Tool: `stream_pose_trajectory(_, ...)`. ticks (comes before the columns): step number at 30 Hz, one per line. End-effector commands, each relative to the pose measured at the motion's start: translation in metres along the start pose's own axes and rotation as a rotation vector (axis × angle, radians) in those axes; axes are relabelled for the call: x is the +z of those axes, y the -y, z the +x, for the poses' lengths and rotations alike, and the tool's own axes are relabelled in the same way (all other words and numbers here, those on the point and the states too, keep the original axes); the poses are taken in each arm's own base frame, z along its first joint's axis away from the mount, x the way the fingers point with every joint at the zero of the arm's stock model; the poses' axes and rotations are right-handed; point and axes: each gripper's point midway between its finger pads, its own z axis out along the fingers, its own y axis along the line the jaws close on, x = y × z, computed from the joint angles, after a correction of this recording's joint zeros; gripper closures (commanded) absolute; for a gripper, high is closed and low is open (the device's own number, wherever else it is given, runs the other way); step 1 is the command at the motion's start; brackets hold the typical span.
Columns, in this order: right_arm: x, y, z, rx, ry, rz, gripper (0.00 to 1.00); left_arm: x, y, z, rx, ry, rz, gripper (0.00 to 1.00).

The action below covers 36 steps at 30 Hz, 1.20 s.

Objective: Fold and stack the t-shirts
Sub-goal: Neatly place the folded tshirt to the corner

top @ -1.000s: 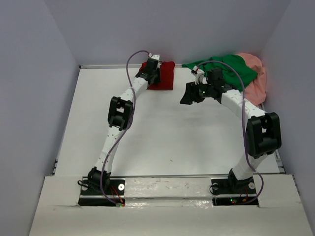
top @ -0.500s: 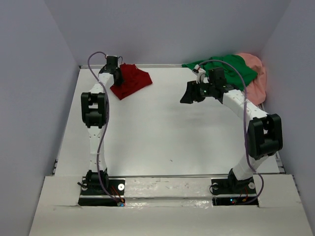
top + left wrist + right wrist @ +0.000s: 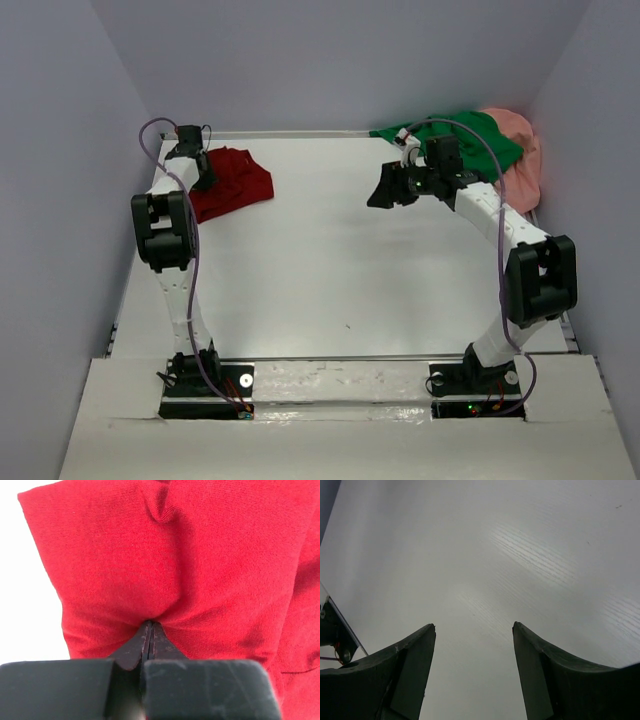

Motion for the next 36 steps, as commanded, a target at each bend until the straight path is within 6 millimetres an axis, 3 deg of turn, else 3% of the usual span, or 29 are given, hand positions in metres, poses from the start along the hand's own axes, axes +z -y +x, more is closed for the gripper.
stream_pose_trajectory(1,0.003,0.017,-0.013,-0.028,0.022,0.068,0.32,-0.048,-0.004,-0.048,0.039,0.136,-0.012,0.89)
stream_pose_trajectory(6,0.001,0.028,-0.024,-0.051,0.046,0.119,0.31,-0.085,0.002,-0.086,0.044,0.267,0.013,0.01)
stream_pose_trajectory(9,-0.005,0.03,-0.041,-0.08,0.083,0.156,0.3,-0.119,0.027,-0.106,0.048,0.346,0.094,0.01)
stream_pose_trajectory(12,-0.011,0.029,-0.053,-0.114,0.11,0.177,0.29,-0.168,0.068,-0.119,0.074,0.452,0.194,0.01)
stream_pose_trajectory(14,-0.017,0.022,-0.059,-0.142,0.128,0.164,0.28,-0.212,0.095,-0.122,0.099,0.546,0.261,0.01)
stream_pose_trajectory(15,-0.019,0.022,-0.062,-0.147,0.138,0.173,0.28,-0.233,0.125,-0.114,0.132,0.57,0.333,0.01)
stream_pose_trajectory(16,-0.021,0.022,-0.065,-0.15,0.146,0.184,0.28,-0.237,0.14,-0.096,0.169,0.56,0.374,0.01)
stream_pose_trajectory(17,-0.023,0.024,-0.067,-0.154,0.151,0.198,0.28,-0.27,0.157,-0.095,0.189,0.616,0.472,0.01)
stream_pose_trajectory(18,-0.024,0.025,-0.068,-0.151,0.153,0.21,0.28,-0.282,0.171,-0.085,0.202,0.62,0.542,0.01)
stream_pose_trajectory(19,-0.024,0.032,-0.069,-0.179,0.152,0.241,0.28,-0.296,0.194,-0.062,0.241,0.615,0.673,0.01)
stream_pose_trajectory(22,-0.026,0.04,-0.076,-0.187,0.147,0.289,0.28,-0.294,0.207,-0.034,0.238,0.564,0.732,0.01)
stream_pose_trajectory(23,-0.022,0.051,-0.071,-0.157,0.119,0.33,0.28,-0.294,0.212,-0.026,0.284,0.557,0.766,0.01)
stream_pose_trajectory(25,-0.021,0.053,-0.075,-0.153,0.1,0.333,0.27,-0.277,0.205,-0.01,0.3,0.534,0.736,0.01)
stream_pose_trajectory(26,-0.019,0.056,-0.073,-0.164,0.081,0.336,0.27,-0.28,0.203,-0.007,0.326,0.552,0.74,0.01)
stream_pose_trajectory(27,-0.017,0.066,-0.068,-0.149,0.057,0.372,0.25,-0.269,0.198,0.008,0.35,0.532,0.728,0.01)
stream_pose_trajectory(28,-0.018,0.071,-0.068,-0.145,0.056,0.4,0.21,-0.278,0.197,0.001,0.346,0.568,0.733,0.01)
stream_pose_trajectory(30,-0.023,0.079,-0.065,-0.143,0.051,0.456,0.15,-0.27,0.187,0.021,0.38,0.579,0.719,0.01)
stream_pose_trajectory(33,-0.029,0.082,-0.058,-0.163,0.057,0.482,0.04,-0.272,0.166,0.011,0.318,0.659,0.64,0.01)
stream_pose_trajectory(36,-0.042,0.071,-0.061,-0.173,0.106,0.483,0.03,-0.266,0.144,0.007,0.216,0.66,0.609,0.01)
